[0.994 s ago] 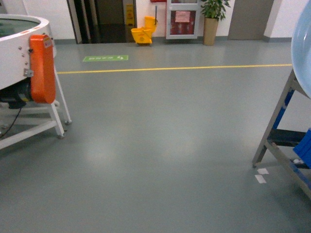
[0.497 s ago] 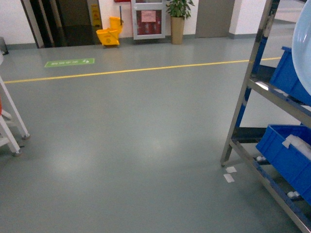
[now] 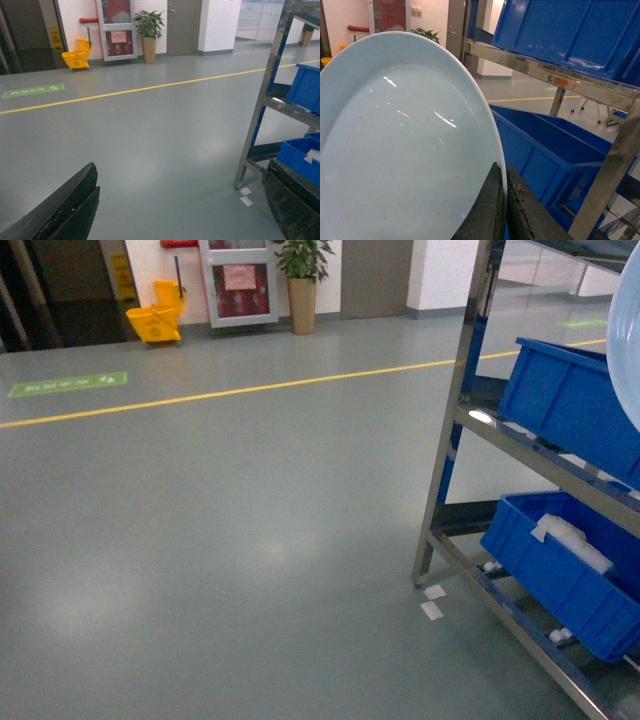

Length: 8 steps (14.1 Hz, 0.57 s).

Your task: Place blue tray on left shelf second layer neatly

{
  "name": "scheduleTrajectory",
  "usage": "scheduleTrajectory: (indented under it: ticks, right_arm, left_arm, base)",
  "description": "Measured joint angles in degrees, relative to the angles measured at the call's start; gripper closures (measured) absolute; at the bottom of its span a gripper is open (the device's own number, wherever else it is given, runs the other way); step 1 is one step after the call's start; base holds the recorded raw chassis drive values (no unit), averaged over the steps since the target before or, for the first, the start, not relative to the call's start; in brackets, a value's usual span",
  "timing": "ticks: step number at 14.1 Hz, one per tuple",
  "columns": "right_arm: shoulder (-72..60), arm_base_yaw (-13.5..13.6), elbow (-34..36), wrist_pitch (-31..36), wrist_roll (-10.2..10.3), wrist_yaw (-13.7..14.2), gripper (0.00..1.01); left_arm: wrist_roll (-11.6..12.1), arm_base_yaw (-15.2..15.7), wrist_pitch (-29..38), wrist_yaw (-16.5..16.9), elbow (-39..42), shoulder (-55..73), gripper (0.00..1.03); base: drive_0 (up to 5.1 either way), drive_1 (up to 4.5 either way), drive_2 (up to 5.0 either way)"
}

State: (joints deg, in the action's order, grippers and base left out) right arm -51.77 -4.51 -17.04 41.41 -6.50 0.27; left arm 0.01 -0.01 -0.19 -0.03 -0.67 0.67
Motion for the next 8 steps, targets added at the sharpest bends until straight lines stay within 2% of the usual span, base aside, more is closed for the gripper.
scheduleTrajectory:
  ticks: [8]
  right_arm:
    - [-0.5,0.0,0.0,-0.1,0.0,0.0,0.99]
  left_arm:
    - [0.0,0.0,-0.1,0.0,0.0,0.0,0.05]
  base:
    - [-1.6,-1.57,-1.6]
